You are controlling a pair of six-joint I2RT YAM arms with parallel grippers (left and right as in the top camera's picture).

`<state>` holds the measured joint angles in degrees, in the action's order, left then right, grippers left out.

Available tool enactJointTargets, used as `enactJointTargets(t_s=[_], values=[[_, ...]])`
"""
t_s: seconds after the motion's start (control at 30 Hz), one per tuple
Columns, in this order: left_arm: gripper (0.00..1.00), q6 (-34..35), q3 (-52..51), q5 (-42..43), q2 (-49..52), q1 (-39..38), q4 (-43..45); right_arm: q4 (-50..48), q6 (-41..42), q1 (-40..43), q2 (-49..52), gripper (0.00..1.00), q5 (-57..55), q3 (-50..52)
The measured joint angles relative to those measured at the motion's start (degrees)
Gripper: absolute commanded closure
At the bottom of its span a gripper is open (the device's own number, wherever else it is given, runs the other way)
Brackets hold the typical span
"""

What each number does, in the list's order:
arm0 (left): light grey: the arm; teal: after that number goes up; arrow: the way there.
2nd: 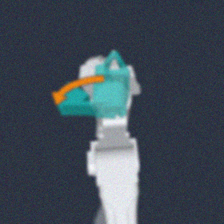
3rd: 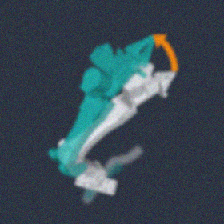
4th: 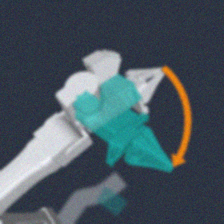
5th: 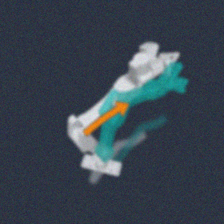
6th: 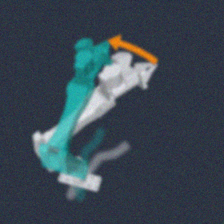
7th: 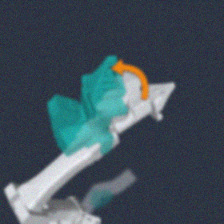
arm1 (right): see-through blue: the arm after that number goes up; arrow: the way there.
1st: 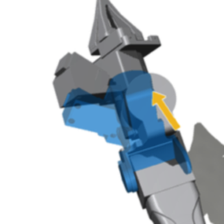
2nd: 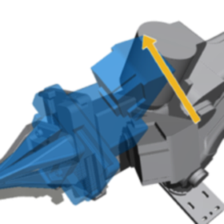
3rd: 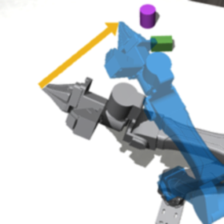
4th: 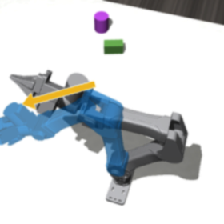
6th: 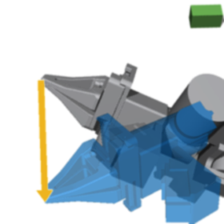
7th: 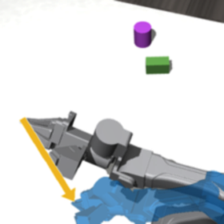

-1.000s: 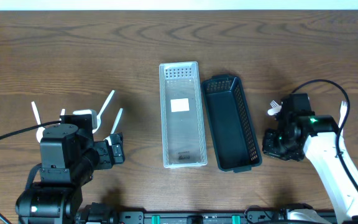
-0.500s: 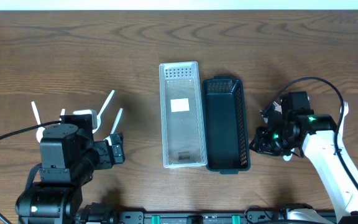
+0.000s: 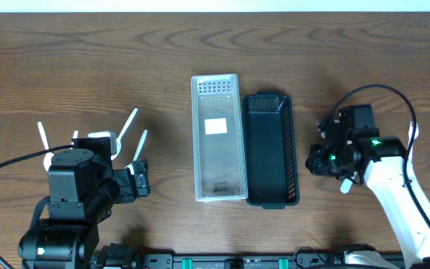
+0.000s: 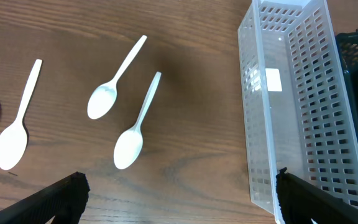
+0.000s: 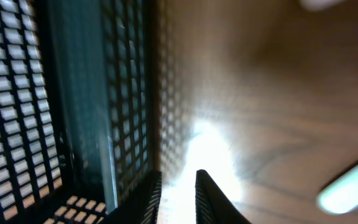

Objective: Pack container

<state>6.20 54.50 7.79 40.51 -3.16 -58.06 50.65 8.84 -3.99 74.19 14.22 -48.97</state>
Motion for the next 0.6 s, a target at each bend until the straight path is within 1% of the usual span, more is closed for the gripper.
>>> enactJointTargets(t_s=[0.03,0.13,0.2,0.23,0.3,0.4,0.43,0.6], values=[[0.02,0.0,0.0,0.0,0.0,0.0,0.0,0.2,-0.7,0.0,-0.8,0.93,-0.3,-1.1],[0.02,0.0,0.0,0.0,0.0,0.0,0.0,1.9,-3.6,-1.0,-5.0,0.95,0.2,-4.2],[0.02,0.0,0.0,0.0,0.0,0.0,0.0,4.2,-5.3,-2.9,-8.0,0.98,1.4,-5.2],[0.02,0.0,0.0,0.0,0.0,0.0,0.0,5.9,-5.9,-4.3,-9.5,0.98,2.2,-5.4],[0.02,0.0,0.0,0.0,0.0,0.0,0.0,9.1,-6.6,-8.0,-11.9,0.98,3.8,-5.4],[0.02,0.0,0.0,0.0,0.0,0.0,0.0,11.3,-6.6,-13.7,-13.9,0.98,5.0,-5.4],[0.02,0.0,0.0,0.0,0.0,0.0,0.0,11.9,-6.3,-16.8,-14.8,0.99,5.4,-5.4],[0.02,0.0,0.0,0.0,0.0,0.0,0.0,13.4,-2.7,-26.1,-16.7,0.98,6.3,-5.4]])
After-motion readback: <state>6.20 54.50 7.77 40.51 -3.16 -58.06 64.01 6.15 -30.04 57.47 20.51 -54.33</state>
